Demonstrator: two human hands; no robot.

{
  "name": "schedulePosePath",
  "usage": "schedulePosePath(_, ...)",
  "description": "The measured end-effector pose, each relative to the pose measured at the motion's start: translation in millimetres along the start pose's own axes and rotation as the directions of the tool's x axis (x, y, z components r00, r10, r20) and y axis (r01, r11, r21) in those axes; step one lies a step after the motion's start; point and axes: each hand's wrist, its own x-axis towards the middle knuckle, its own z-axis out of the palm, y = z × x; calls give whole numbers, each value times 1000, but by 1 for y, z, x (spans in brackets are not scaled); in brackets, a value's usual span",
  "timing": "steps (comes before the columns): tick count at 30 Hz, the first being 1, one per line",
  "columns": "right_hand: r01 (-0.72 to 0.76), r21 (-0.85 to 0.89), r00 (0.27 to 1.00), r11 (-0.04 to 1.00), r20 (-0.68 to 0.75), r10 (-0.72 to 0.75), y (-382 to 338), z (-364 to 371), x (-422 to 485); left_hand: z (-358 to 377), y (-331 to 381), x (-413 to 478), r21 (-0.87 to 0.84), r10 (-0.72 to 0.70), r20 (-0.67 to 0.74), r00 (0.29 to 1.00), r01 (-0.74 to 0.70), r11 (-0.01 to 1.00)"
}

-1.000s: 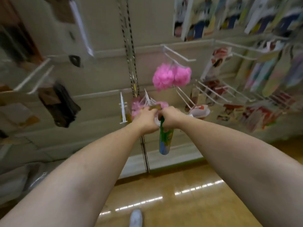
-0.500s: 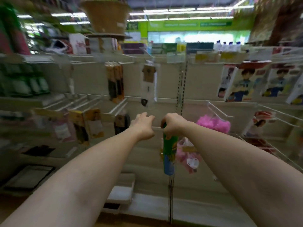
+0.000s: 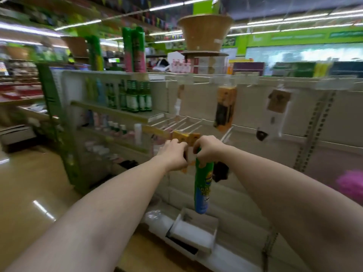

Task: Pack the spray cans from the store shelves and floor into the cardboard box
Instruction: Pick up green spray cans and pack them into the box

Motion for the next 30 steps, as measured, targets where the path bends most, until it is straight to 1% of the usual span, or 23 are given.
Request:
schedulePosePath(4, 86, 14, 994, 996, 73, -87, -78, 40, 37, -1, -89, -24, 7, -129, 25, 991, 128, 992)
schedulePosePath(8, 174, -21, 976, 984, 137, -170, -157, 88, 69, 3, -180, -59, 49, -250, 73, 966, 247, 968)
schedulePosePath(10, 210, -10, 962, 978, 179, -205, -196, 112, 82, 2, -224, -80, 64, -326, 81, 942, 322, 945)
schedulePosePath(14, 328, -6, 913, 945, 259, -316, -271, 161, 100, 2, -303, -127, 26, -484, 80, 871, 484, 875)
schedulePosePath(17, 422, -10, 858, 906, 327, -396, -323, 198, 104, 7, -353, -167, -8, -593, 94, 800, 596, 803)
schedulePosePath(20, 532, -25, 777, 847, 411, -476, -369, 235, 102, 18, -390, -209, -17, -699, 105, 708, 704, 710)
schedulePosePath(24, 603, 2, 679, 798, 524, -514, -422, 291, 95, 35, -431, -265, -38, -804, 161, 573, 818, 575)
schedulePosePath(27, 679, 9, 590, 734, 590, -552, -455, 333, 89, 50, -457, -300, -77, -869, 184, 460, 888, 453)
schedulePosePath(30, 746, 33, 483, 665, 660, -575, -480, 375, 81, 76, -471, -329, -117, -915, 212, 345, 938, 327)
